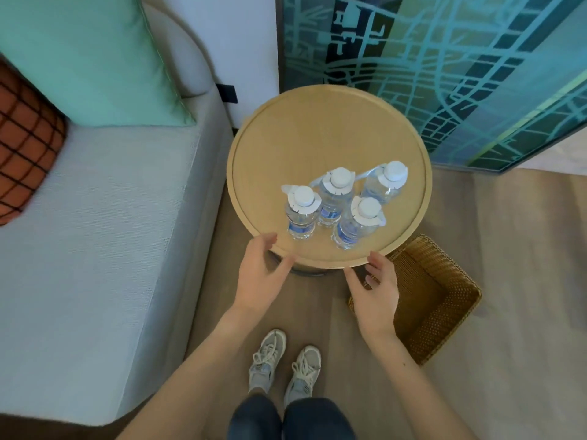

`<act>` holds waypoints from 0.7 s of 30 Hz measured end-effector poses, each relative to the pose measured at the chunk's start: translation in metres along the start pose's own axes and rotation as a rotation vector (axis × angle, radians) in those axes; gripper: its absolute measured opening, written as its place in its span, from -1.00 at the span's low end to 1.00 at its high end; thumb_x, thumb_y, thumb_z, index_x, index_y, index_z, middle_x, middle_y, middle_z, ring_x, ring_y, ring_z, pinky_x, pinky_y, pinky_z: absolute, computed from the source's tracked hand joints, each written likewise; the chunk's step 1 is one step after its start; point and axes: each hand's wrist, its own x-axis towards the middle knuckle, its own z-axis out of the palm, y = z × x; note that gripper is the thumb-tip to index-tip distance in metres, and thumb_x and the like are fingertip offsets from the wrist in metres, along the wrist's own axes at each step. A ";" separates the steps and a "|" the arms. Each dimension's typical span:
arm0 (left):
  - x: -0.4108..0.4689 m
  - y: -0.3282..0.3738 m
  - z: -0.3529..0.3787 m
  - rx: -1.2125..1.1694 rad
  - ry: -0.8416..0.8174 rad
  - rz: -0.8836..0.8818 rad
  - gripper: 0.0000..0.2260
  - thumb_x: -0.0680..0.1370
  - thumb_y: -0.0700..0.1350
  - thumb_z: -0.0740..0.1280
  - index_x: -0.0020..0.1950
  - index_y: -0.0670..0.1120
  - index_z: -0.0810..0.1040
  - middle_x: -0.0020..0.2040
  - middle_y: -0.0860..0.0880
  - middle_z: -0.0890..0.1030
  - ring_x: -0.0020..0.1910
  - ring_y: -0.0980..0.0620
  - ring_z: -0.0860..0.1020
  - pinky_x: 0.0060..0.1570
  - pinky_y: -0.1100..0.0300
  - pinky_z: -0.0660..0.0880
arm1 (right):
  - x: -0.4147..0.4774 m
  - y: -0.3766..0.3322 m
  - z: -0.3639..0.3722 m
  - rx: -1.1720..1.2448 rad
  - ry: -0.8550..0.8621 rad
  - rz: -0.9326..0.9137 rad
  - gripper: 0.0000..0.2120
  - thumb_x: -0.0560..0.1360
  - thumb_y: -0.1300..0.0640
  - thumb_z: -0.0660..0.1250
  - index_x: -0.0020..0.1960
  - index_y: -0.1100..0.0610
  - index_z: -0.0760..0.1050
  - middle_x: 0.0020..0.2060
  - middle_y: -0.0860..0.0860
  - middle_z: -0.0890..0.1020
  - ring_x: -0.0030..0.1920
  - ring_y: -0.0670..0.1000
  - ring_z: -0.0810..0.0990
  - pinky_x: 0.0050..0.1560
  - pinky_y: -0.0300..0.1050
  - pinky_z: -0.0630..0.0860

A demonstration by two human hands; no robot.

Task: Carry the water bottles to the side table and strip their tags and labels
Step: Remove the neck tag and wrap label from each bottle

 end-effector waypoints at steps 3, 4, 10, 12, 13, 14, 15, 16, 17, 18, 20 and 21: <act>-0.036 0.039 -0.036 0.023 0.010 0.043 -0.71 0.53 -0.13 0.48 0.22 -0.14 0.56 0.13 -0.01 0.61 0.15 0.09 0.56 0.20 0.32 0.43 | -0.028 -0.049 -0.018 -0.008 -0.064 -0.119 -0.55 0.48 0.17 0.53 0.29 -0.02 0.45 0.12 -0.18 0.57 0.20 -0.14 0.56 0.24 -0.28 0.51; -0.046 0.053 -0.047 0.026 0.008 0.059 -0.73 0.54 -0.13 0.47 0.20 -0.13 0.57 0.12 0.01 0.62 0.13 0.12 0.56 0.16 0.38 0.42 | -0.036 -0.066 -0.023 -0.006 -0.091 -0.144 -0.55 0.48 0.18 0.53 0.29 -0.02 0.45 0.12 -0.24 0.56 0.19 -0.17 0.56 0.20 -0.39 0.48; -0.071 0.115 -0.118 -0.065 -0.002 0.137 -0.78 0.58 -0.11 0.41 0.21 -0.09 0.57 0.09 0.03 0.66 0.12 0.11 0.61 0.23 0.05 0.53 | -0.065 -0.146 -0.041 0.010 -0.112 -0.278 -0.54 0.52 0.14 0.49 0.37 0.16 0.47 0.17 -0.18 0.57 0.21 -0.18 0.56 0.24 -0.42 0.43; -0.062 0.121 -0.137 -0.093 -0.005 0.176 -0.79 0.59 -0.10 0.40 0.22 -0.07 0.57 0.08 0.04 0.66 0.12 0.11 0.62 0.22 0.00 0.54 | -0.068 -0.160 -0.038 0.029 -0.060 -0.292 -0.54 0.53 0.11 0.48 0.38 0.12 0.47 0.18 -0.27 0.55 0.21 -0.23 0.55 0.23 -0.41 0.43; -0.055 0.123 -0.145 -0.101 -0.015 0.202 -0.78 0.59 -0.09 0.40 0.23 -0.06 0.57 0.08 0.04 0.66 0.12 0.10 0.62 0.21 -0.01 0.54 | -0.068 -0.166 -0.033 0.040 -0.036 -0.283 -0.55 0.53 0.09 0.47 0.38 0.09 0.46 0.18 -0.32 0.54 0.21 -0.25 0.55 0.22 -0.43 0.43; -0.047 0.124 -0.152 -0.107 -0.030 0.223 -0.78 0.60 -0.08 0.40 0.24 -0.06 0.57 0.09 0.04 0.66 0.13 0.10 0.62 0.21 0.00 0.55 | -0.069 -0.170 -0.027 0.056 -0.010 -0.260 -0.55 0.53 0.07 0.47 0.38 0.07 0.46 0.18 -0.35 0.54 0.21 -0.27 0.54 0.21 -0.45 0.43; -0.037 0.123 -0.159 -0.110 -0.049 0.238 -0.77 0.60 -0.07 0.40 0.25 -0.06 0.57 0.11 0.05 0.66 0.14 0.11 0.62 0.22 0.01 0.55 | -0.069 -0.172 -0.020 0.071 0.020 -0.233 -0.55 0.54 0.05 0.46 0.38 0.06 0.46 0.17 -0.36 0.54 0.21 -0.29 0.54 0.20 -0.45 0.44; -0.025 0.121 -0.165 -0.114 -0.070 0.250 -0.76 0.60 -0.05 0.40 0.25 -0.05 0.57 0.12 0.05 0.66 0.15 0.12 0.62 0.22 0.02 0.55 | -0.070 -0.174 -0.012 0.075 0.051 -0.213 -0.55 0.54 0.04 0.46 0.38 0.05 0.46 0.17 -0.37 0.54 0.21 -0.30 0.53 0.21 -0.44 0.45; -0.013 0.119 -0.171 -0.116 -0.095 0.261 -0.75 0.60 -0.05 0.39 0.25 -0.05 0.57 0.13 0.06 0.66 0.15 0.14 0.61 0.23 0.04 0.54 | -0.071 -0.176 -0.003 0.071 0.085 -0.197 -0.56 0.54 0.03 0.46 0.37 0.03 0.46 0.16 -0.39 0.54 0.20 -0.31 0.53 0.22 -0.41 0.46; 0.000 0.116 -0.177 -0.114 -0.126 0.275 -0.75 0.60 -0.04 0.39 0.25 -0.05 0.57 0.13 0.06 0.66 0.15 0.16 0.61 0.24 0.05 0.54 | -0.072 -0.179 0.006 0.071 0.122 -0.181 -0.58 0.53 0.03 0.46 0.36 0.01 0.46 0.14 -0.41 0.55 0.20 -0.30 0.54 0.22 -0.37 0.47; 0.025 0.111 -0.190 -0.089 -0.206 0.297 -0.76 0.60 -0.04 0.38 0.25 -0.05 0.57 0.13 0.07 0.66 0.15 0.17 0.61 0.25 0.04 0.53 | -0.075 -0.186 0.027 0.089 0.209 -0.139 -0.59 0.52 0.06 0.48 0.32 -0.02 0.47 0.14 -0.37 0.56 0.19 -0.25 0.56 0.23 -0.27 0.50; 0.037 0.109 -0.197 -0.073 -0.253 0.309 -0.76 0.60 -0.03 0.38 0.25 -0.04 0.56 0.12 0.07 0.65 0.15 0.15 0.60 0.25 0.03 0.52 | -0.078 -0.191 0.038 0.106 0.260 -0.115 -0.59 0.51 0.08 0.49 0.31 -0.03 0.48 0.14 -0.32 0.57 0.18 -0.23 0.57 0.24 -0.22 0.51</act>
